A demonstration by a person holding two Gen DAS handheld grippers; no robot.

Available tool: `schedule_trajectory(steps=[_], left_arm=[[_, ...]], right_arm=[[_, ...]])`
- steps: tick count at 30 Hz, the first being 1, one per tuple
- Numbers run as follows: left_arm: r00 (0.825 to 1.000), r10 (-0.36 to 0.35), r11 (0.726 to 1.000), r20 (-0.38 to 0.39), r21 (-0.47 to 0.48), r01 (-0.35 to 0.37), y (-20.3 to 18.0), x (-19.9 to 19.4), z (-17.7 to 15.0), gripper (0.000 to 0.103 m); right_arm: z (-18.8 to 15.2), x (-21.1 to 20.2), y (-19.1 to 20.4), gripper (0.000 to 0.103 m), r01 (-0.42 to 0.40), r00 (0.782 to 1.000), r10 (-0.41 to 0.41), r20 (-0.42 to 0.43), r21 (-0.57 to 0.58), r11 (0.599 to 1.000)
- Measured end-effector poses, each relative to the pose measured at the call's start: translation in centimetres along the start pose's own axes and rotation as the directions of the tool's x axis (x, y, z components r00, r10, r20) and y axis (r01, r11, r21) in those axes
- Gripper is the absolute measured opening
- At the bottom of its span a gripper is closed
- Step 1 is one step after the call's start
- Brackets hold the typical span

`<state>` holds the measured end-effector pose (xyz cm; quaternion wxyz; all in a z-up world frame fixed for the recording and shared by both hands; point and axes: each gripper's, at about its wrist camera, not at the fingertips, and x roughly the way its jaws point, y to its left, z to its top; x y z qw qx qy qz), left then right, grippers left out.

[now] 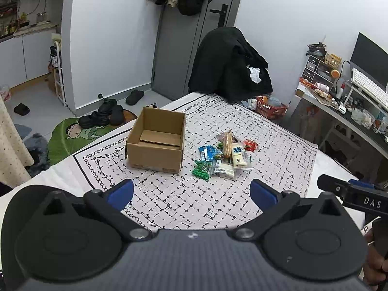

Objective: Organize snacks

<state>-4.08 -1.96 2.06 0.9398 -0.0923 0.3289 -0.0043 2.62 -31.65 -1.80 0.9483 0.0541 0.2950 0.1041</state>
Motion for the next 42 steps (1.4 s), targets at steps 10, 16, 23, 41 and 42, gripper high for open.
schedule_trajectory(steps=[10,16,23,41,42], left_arm=[[1.000,0.011,1.000,0.002,-0.004,-0.011,0.4,-0.1,0.1,0.102],[1.000,0.012,1.000,0.001,-0.004,-0.012,0.4,-0.1,0.2,0.103],[1.000,0.014,1.000,0.004,0.000,-0.014,0.3,-0.1,0.1,0.103],[1.000,0.020,1.000,-0.001,0.001,-0.020,0.1,0.7,0.5,0.103],[1.000,0.019,1.000,-0.004,0.001,-0.019,0.1,0.8,0.5,0.103]], right_arm=[[-0.1,0.1,-0.2,0.103,0.002,1.000,-0.002,-0.003,0.003,1.000],[-0.1,0.1,-0.1,0.103,0.002,1.000,-0.002,-0.004,0.004,1.000],[-0.1,0.4,-0.3,0.103,0.000,1.000,0.000,-0.010,0.000,1.000],[0.1,1.3,-0.3,0.103,-0.013,1.000,0.013,-0.023,-0.008,1.000],[0.1,1.4,-0.3,0.103,-0.013,1.000,0.013,-0.023,-0.009,1.000]])
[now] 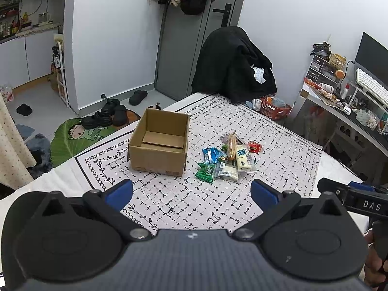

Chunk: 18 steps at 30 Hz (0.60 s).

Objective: Organize snacks

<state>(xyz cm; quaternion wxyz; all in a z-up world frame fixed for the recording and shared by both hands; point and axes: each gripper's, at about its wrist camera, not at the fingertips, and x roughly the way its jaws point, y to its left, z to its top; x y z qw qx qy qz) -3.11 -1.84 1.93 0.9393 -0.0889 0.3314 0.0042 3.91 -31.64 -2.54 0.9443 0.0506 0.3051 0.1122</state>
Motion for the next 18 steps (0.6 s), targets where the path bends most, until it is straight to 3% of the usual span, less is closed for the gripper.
schedule_trajectory(steps=[18], left_arm=[[1.000,-0.006,0.997,-0.030,-0.077,0.004,-0.3,4.2,1.7,0.103]], right_arm=[[0.7,3.9,-1.7,0.103,-0.011,0.999,0.012,-0.038,0.032,0.999]])
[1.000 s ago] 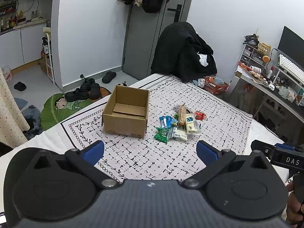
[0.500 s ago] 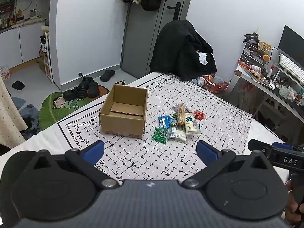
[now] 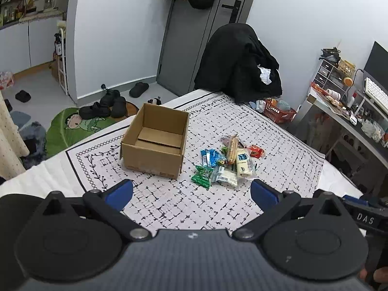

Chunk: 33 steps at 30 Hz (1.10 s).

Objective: Organize snacks

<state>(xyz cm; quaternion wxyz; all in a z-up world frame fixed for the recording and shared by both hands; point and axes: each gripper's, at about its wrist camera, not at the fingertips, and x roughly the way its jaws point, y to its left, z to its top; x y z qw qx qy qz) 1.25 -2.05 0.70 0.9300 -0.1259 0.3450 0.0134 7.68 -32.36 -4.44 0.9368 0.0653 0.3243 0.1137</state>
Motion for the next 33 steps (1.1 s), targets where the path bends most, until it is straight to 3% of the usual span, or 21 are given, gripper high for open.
schedule_trajectory(steps=[11,33], left_arm=[[0.998,-0.050,0.996,-0.029,-0.081,0.048,-1.1,3.2,0.8,0.103],[0.989,-0.009,0.994,-0.145,-0.108,-0.007,-3.2,12.3,1.1,0.103]], right_arm=[[0.4,3.1,-1.9,0.103,-0.009,1.000,0.011,-0.028,0.062,0.998],[0.8,10.3,-4.3,0.103,-0.069,0.990,0.080,-0.113,0.101,0.992]])
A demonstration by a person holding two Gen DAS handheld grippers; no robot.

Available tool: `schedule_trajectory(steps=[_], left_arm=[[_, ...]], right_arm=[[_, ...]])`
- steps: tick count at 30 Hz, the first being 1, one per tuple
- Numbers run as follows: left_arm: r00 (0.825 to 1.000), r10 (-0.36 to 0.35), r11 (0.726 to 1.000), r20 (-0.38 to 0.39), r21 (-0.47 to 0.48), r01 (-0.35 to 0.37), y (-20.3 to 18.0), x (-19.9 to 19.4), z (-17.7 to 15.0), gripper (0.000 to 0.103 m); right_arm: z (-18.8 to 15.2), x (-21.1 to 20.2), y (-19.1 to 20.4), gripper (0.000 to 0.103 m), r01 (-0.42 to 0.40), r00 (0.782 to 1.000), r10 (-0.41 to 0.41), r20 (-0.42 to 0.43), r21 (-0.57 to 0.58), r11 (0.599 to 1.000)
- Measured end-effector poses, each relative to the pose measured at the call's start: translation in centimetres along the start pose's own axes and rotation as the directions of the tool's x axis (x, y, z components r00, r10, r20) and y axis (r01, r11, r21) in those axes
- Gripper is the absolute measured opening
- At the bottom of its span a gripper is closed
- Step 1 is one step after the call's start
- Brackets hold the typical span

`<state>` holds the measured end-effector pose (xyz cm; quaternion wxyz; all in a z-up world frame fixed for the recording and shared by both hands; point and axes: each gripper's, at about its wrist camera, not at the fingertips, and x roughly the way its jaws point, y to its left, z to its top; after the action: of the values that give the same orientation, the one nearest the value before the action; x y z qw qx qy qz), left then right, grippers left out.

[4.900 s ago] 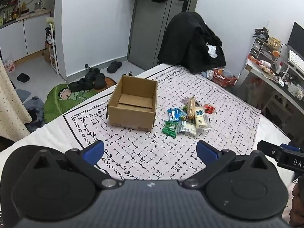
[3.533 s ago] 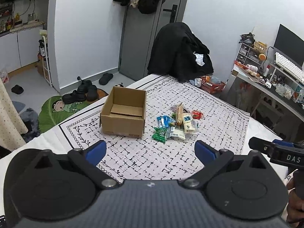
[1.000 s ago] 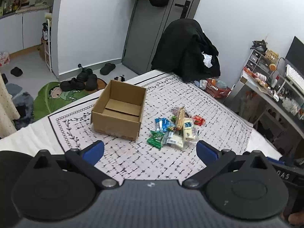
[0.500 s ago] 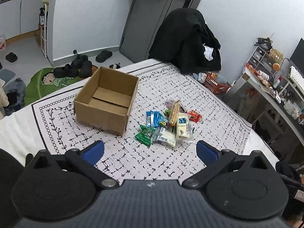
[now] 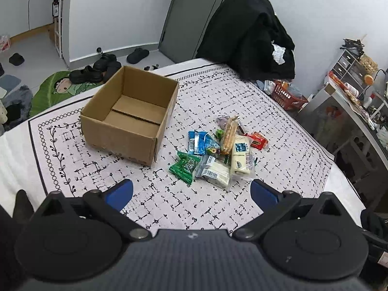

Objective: Organize snacks
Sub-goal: 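Grasp the green candy packet with the left tool while the right tool grasps the white bread bag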

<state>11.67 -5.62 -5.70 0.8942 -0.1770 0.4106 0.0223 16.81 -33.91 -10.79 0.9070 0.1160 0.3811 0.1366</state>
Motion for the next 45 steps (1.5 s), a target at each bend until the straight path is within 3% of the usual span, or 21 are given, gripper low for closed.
schedule_trajectory(steps=[15,29,38,40,45], left_arm=[[0.999,0.042,0.999,-0.033,-0.023,-0.042,-0.6,5.2,0.5,0.103],[0.997,0.009,0.997,-0.077,-0.081,-0.015,-0.4,10.2,1.1,0.098],[0.997,0.010,0.994,-0.083,-0.106,-0.019,-0.5,14.0,1.4,0.079],[0.998,0.008,0.992,-0.068,-0.122,-0.017,-0.2,14.7,1.3,0.072],[0.999,0.026,0.993,-0.042,-0.114,-0.031,0.1,16.2,0.9,0.064]], right_arm=[[0.9,4.7,-2.4,0.103,-0.001,0.999,0.004,-0.054,0.050,0.999],[2.1,8.9,-4.2,0.103,-0.005,0.996,0.022,-0.089,0.194,0.981],[3.2,12.1,-4.4,0.092,-0.033,0.996,0.051,-0.076,0.228,0.973],[3.3,12.9,-4.2,0.090,-0.041,0.995,0.061,-0.080,0.222,0.974],[3.1,14.7,-4.2,0.080,-0.072,0.993,0.091,-0.080,0.213,0.974]])
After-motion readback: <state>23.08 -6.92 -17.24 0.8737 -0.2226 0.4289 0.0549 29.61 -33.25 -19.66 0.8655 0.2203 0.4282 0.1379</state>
